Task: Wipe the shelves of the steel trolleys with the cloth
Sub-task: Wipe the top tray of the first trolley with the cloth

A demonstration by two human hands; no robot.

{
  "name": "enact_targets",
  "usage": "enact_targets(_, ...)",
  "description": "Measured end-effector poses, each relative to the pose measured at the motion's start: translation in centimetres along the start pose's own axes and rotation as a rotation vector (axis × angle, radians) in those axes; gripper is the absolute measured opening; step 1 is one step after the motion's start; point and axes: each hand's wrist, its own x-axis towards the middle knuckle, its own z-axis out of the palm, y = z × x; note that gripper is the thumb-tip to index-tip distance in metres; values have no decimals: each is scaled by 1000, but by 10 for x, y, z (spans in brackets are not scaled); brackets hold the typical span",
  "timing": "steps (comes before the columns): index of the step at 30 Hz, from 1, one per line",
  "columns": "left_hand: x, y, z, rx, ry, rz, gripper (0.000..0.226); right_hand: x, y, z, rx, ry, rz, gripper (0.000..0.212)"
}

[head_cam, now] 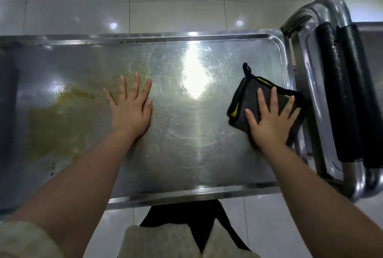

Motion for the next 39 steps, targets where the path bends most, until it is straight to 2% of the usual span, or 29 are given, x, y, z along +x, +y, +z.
enact_targets(2, 0, 1, 0, -4, 12, 5, 53, -34, -47, 11, 11, -8, -114, 74)
enact_targets(5, 1, 0, 1, -3, 22, 16, 54, -97, -122, 31, 6, -12, -562, 71)
enact_targets(6, 1, -1, 1, 7, 25, 21, 54, -108, -133, 33, -5, -20, -680, 69)
enact_targets(8, 1, 0, 2, 10, 30, 26, 54, -104, -126, 33, -4, 3, -771, 68)
enact_targets(10, 0, 2, 1, -10, 30, 27, 54, -86, -86, 28, 9, 46, -666, 69)
enact_targets(13, 0, 1, 0, -13, 26, 22, 54, -62, 11, 19, -31, 31, -322, 71)
enact_targets(16, -1, 1, 1, 2, 29, 18, 54, -63, 65, 14, -71, -6, -203, 71)
enact_targets(19, -2, 1, 0, 11, 29, 11, 55, -85, 19, 22, -68, 4, -253, 74)
enact_targets(24, -2, 1, -1, 14, 26, 16, 55, -148, -120, 44, -5, 20, -723, 72)
enact_targets(27, -2, 3, -3, 14, 16, 12, 55, -143, -120, 42, 6, 10, -819, 71)
enact_targets(29, -2, 4, -3, 18, 11, 6, 54, -130, -74, 37, -3, 34, -746, 71)
enact_targets(31, -3, 4, -3, 25, 9, 5, 54, -113, -6, 30, -17, 57, -564, 71)
enact_targets(34, -4, 3, -3, 19, 12, 13, 54, -98, 77, 17, -67, -27, -423, 73)
enact_targets(36, -4, 2, -3, 14, 20, 20, 54, -98, 83, 17, -106, -41, -396, 73)
enact_targets(39, -4, 2, -3, 13, 29, 21, 54, -118, 22, 26, -67, 12, -411, 74)
